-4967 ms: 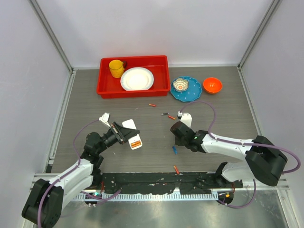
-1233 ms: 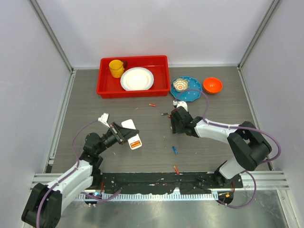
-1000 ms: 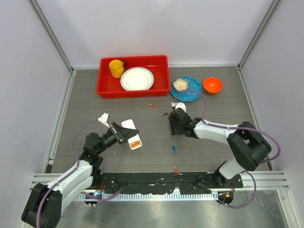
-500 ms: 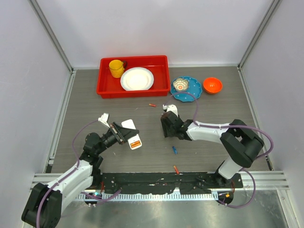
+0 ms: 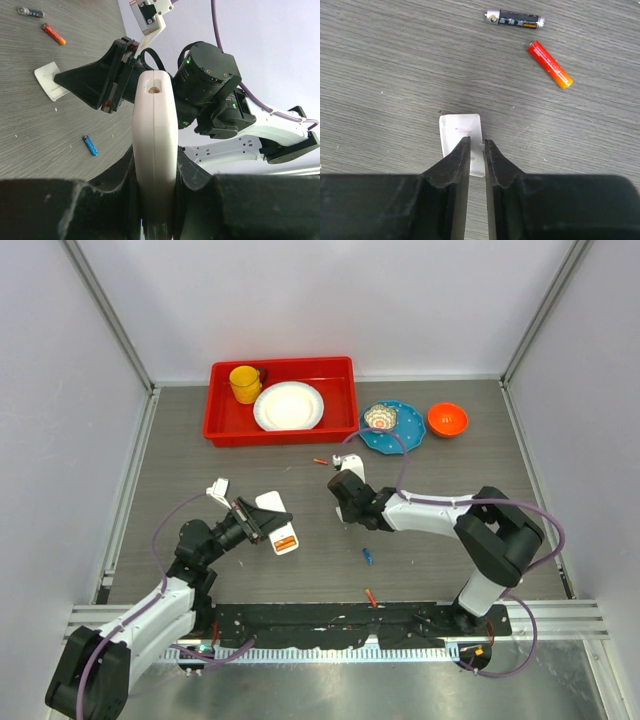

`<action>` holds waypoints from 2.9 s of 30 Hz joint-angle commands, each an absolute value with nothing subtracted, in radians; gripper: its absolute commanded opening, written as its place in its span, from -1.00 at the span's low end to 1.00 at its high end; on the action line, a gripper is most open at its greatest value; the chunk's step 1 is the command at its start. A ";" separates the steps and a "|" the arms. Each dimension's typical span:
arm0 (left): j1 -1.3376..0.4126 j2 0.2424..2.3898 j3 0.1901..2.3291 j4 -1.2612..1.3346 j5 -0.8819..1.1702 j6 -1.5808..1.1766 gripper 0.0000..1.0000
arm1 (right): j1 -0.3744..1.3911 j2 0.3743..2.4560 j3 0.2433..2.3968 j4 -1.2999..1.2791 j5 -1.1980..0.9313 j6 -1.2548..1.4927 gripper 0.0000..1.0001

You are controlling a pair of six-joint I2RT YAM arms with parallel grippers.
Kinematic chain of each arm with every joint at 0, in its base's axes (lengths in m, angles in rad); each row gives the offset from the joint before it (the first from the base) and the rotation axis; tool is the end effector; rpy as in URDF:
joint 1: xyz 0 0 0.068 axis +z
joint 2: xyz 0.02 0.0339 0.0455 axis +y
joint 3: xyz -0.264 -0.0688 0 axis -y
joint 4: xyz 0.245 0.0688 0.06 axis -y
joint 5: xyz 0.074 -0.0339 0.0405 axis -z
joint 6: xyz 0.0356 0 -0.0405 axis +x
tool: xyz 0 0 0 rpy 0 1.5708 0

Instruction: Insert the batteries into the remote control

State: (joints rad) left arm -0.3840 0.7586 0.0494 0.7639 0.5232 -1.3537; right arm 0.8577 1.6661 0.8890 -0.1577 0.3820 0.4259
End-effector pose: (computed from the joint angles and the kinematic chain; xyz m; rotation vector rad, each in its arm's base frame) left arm 0.1399 -0.0757 0.1868 -0.3773 1.7769 -1.7120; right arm 0.2229 0.2375 0.1612 -0.3666 2.3881 0.1017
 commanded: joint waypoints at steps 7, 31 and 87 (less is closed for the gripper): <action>-0.379 0.724 0.006 0.782 0.522 -1.341 -0.99 | 0.891 1.741 0.925 -0.250 0.402 0.436 -0.88; -0.379 0.738 0.011 0.801 0.517 -1.344 -1.00 | 0.894 1.535 1.012 -0.633 0.889 0.373 -0.99; -0.380 0.715 0.006 0.752 0.506 -1.327 -0.99 | 0.624 1.434 0.675 -0.292 0.247 0.557 -0.98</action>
